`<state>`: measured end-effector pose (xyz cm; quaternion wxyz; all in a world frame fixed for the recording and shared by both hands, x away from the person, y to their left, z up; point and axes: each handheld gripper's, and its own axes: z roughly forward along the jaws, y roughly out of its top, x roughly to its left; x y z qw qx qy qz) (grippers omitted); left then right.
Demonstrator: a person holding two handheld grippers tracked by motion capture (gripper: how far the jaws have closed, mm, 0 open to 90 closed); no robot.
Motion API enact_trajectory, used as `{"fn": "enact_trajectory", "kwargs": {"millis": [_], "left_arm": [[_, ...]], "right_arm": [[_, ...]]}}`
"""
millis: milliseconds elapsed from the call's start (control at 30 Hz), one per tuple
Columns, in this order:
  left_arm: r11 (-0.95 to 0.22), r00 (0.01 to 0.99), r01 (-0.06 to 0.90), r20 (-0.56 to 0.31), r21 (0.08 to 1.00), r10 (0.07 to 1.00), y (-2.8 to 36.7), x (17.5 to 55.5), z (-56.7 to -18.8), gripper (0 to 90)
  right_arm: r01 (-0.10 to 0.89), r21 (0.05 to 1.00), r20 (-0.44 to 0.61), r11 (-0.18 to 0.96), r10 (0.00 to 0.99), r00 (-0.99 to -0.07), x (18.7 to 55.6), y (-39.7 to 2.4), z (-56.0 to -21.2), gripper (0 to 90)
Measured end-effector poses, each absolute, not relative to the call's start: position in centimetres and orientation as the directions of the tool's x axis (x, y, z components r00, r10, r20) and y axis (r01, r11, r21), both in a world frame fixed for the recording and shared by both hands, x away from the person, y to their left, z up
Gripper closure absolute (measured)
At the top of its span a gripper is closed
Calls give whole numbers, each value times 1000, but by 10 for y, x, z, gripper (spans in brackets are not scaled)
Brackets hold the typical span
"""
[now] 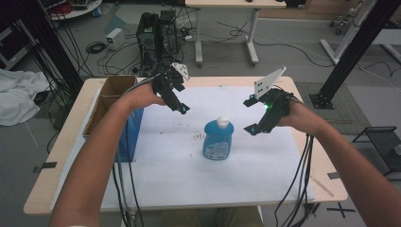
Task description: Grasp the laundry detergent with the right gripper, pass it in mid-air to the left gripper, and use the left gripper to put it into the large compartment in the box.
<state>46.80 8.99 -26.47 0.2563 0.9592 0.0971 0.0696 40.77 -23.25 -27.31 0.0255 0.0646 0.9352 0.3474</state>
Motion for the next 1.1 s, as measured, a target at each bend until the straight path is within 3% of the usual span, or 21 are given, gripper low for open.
{"fn": "enact_trajectory", "kwargs": {"millis": [400,533,1100], "left_arm": [[-836,968,167,76,522,240,89,468,-266,103],[-860,974,135,95,493,207,91,469,-264,103],[-847,968,159,89,508,235,91,468,-267,103]], "right_arm": [[111,715,24,691,134,-991,399,-237,-310,14],[117,736,27,667,144,-989,398,-238,-316,14],[169,803,85,572,170,-982,395,-239,-342,14]]}}
